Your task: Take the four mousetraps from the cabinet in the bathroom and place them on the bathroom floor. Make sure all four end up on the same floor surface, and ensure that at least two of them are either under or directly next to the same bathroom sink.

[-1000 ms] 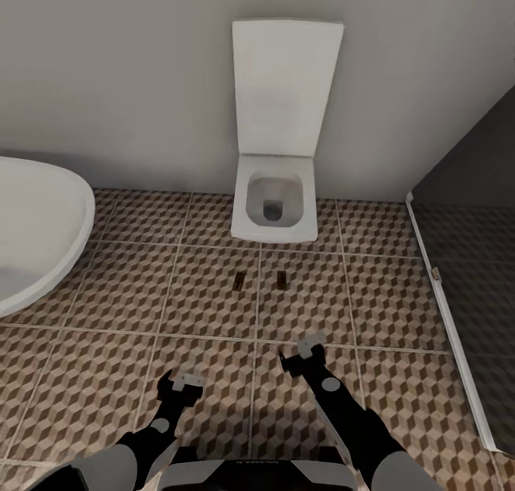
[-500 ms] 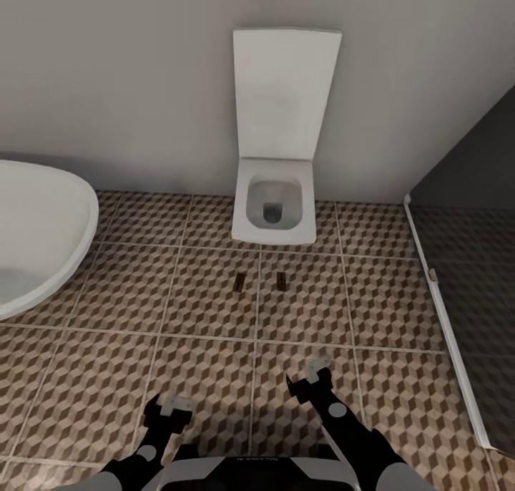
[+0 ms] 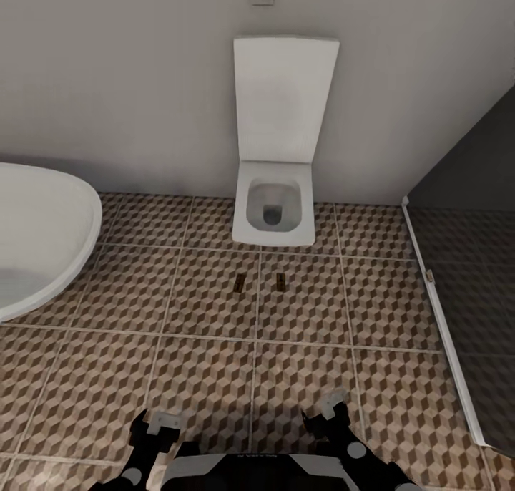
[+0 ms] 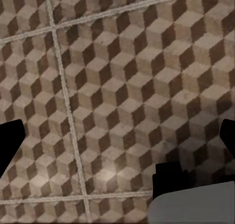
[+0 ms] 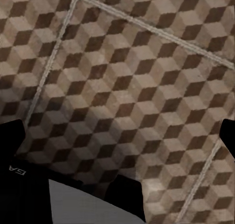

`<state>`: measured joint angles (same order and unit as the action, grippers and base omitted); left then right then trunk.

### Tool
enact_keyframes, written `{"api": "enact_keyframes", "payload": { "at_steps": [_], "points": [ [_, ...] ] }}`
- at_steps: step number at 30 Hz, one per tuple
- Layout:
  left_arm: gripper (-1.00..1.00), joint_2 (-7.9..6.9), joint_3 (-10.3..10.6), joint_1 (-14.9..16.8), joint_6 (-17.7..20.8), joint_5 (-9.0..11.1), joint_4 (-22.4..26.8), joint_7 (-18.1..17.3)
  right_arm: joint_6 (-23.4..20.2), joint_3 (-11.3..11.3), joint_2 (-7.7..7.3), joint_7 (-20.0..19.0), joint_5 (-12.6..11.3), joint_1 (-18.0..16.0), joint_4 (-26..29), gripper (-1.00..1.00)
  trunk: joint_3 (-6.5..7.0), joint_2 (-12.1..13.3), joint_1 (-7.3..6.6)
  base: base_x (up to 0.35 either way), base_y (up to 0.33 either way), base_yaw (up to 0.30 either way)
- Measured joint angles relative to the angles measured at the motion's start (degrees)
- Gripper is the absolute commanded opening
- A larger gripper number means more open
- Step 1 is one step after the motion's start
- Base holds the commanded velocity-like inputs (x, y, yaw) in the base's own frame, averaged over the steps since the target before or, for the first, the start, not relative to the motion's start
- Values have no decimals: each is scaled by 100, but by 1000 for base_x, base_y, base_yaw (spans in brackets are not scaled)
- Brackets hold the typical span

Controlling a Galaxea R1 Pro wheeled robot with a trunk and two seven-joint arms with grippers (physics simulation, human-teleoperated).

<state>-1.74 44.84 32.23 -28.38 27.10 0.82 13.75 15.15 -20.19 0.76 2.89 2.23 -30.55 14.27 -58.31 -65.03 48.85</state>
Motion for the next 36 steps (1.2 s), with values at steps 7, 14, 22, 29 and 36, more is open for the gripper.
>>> {"api": "enact_keyframes", "payload": {
  "at_steps": [7,14,22,29,36],
  "points": [
    [100,-4,1,-124,-131,2,-145,8,618,-4,-5,5,-5,-1,-636,100,126,281,-154,0,0,0],
    [100,-11,0,-332,-251,3,-195,11,825,1,-18,6,-8,12,-1040,100,251,562,-308,0,0,0],
    [100,-14,1,-594,-349,2,-281,12,1180,12,-114,6,-24,25,-1252,100,395,883,-484,0,0,0],
    [100,-12,2,-768,-502,9,-305,14,1296,18,-162,6,-58,42,-1286,100,521,1164,-637,0,0,0],
    [100,2,-1,-824,-618,11,-379,19,1317,36,-175,6,-296,52,-1291,100,647,1445,-791,0,0,0]
  ]
}}
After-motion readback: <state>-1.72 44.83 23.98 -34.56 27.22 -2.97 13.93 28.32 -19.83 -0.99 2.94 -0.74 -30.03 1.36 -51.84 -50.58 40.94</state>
